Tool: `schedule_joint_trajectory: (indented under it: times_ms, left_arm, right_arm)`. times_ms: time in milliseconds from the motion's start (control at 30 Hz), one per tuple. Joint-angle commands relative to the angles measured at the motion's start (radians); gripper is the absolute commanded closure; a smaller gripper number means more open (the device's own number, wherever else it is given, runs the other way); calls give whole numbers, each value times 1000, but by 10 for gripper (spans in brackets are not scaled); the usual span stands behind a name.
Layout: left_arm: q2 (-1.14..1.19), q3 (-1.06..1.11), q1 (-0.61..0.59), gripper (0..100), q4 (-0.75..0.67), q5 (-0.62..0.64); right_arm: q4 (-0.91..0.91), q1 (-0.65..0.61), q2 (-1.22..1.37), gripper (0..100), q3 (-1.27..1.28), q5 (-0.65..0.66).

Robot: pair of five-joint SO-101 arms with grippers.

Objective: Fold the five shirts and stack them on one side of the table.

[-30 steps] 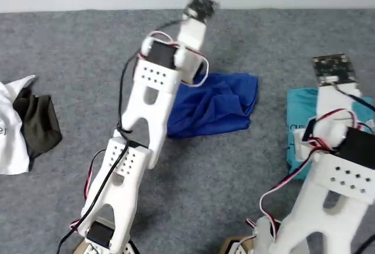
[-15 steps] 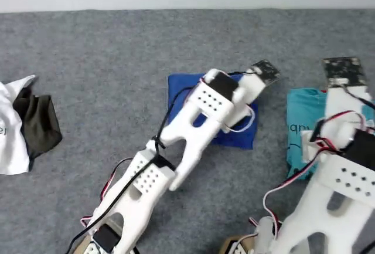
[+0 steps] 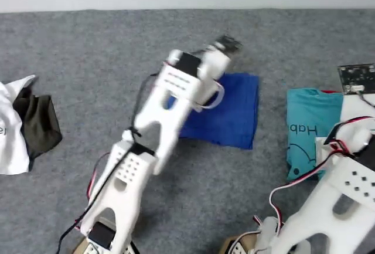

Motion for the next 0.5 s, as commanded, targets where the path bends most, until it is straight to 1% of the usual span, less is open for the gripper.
schedule_joint_trajectory:
  times_ms: [0,133,233,333,467]
  left_arm:
    - [-72,97,-38,995,23,-3]
    - [-69,246,-78,995,20,-6]
    - [-66,278,-132,995,20,-6]
    - [-84,225,-170,995,20,-6]
    - [-121,107,-166,995,20,-8]
  right_arm:
    - [5,12,-21,983,-8,5]
    - [-5,10,-16,983,-8,3]
    - [-5,10,-16,983,-8,5]
    - [-5,10,-15,983,-8,3]
    - [-15,-12,-15,983,-8,3]
